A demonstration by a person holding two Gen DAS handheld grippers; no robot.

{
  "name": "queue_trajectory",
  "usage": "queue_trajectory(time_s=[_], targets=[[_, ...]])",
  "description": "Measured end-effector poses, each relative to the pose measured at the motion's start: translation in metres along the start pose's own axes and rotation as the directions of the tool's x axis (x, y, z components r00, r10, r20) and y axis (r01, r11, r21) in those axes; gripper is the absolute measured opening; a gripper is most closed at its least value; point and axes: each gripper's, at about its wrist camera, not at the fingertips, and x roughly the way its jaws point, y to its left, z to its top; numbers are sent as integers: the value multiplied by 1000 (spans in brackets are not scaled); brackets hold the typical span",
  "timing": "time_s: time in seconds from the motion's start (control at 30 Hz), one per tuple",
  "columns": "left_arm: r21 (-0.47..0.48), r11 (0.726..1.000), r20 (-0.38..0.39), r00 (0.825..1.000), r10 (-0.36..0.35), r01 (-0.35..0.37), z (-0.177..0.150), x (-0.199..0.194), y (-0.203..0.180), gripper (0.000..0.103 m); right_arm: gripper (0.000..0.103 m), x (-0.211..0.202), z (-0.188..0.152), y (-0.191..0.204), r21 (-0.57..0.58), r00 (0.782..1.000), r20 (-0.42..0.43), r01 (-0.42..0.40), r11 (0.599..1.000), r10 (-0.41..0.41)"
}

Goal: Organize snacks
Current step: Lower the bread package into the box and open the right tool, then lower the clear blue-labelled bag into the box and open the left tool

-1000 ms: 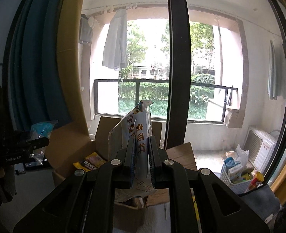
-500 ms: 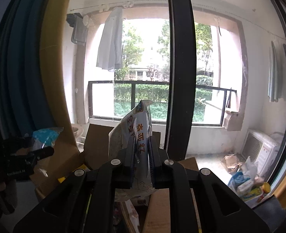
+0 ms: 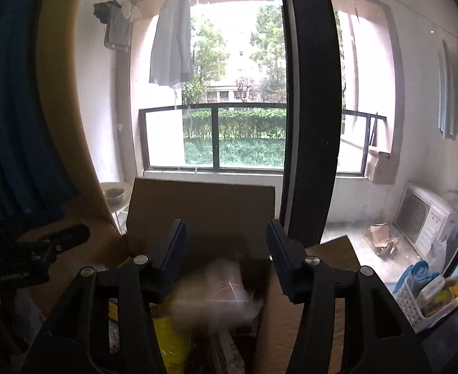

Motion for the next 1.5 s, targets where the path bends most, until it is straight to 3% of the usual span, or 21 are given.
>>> queue_trajectory(time_s=[0.27, 0.67, 1.03, 1.5], targets=[[-14, 1000, 11, 1000, -3, 3, 3, -17, 1, 89, 56, -13, 2, 9, 2, 1000, -19, -14, 1000, 14], [-14, 1000, 58, 998, -23, 24, 0, -75, 0, 89, 56, -43, 2, 32, -16, 999, -11, -48, 999, 48], [-12, 999, 70, 997, -38, 39, -20, -119, -3, 89, 56, -73, -7, 44, -7, 997, -30, -70, 997, 70], [-33, 998, 46, 998, -45, 46, -61, -162, 4, 89, 56, -102, -45, 57, 24, 989, -102, -102, 995, 104]])
